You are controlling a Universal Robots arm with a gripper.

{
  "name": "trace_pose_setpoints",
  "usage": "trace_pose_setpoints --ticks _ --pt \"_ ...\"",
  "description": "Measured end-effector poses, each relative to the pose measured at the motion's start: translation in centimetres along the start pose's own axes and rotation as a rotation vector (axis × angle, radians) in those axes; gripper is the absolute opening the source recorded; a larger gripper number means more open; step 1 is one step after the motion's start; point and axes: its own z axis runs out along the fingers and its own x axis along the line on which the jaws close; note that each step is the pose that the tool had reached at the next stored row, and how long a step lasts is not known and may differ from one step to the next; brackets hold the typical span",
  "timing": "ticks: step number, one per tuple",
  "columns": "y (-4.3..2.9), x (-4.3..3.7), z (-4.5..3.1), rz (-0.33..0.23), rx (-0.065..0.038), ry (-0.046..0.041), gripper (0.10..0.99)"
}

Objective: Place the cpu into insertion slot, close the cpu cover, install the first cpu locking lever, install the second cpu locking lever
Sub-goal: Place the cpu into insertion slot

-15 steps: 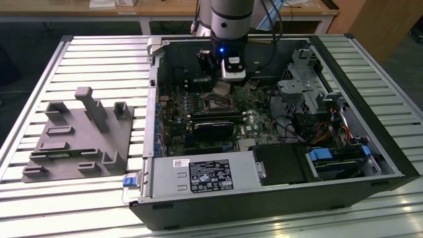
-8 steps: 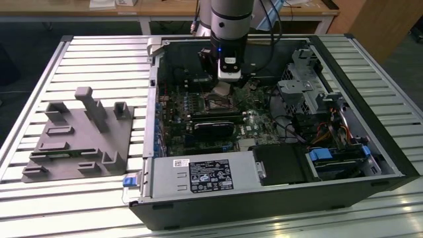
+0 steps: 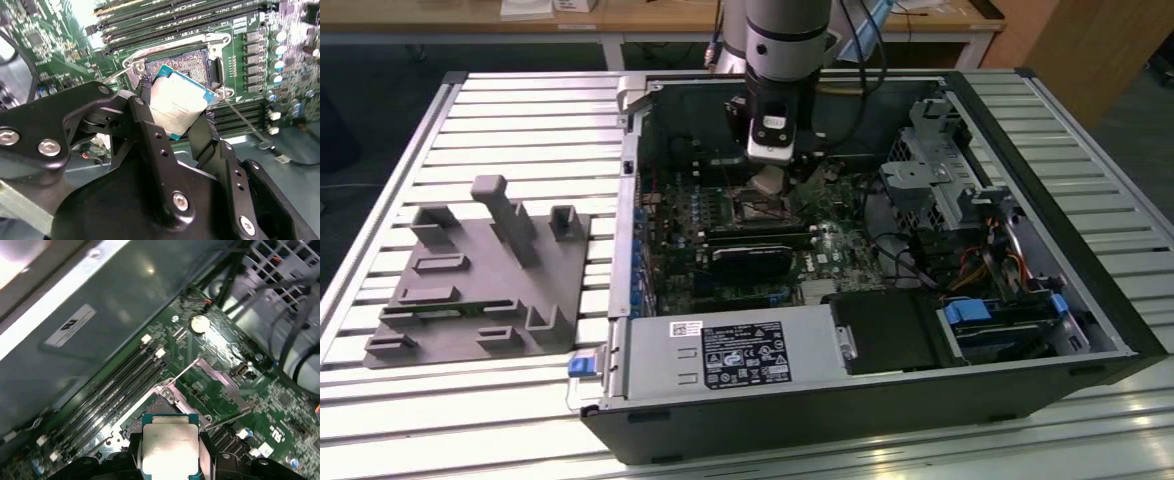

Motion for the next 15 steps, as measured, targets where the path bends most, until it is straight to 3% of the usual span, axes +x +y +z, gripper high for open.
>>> trace_pose_setpoints --ticks 15 --pt "-0.03 -0.01 0.31 0.271 -0.005 -0.0239 0.537"
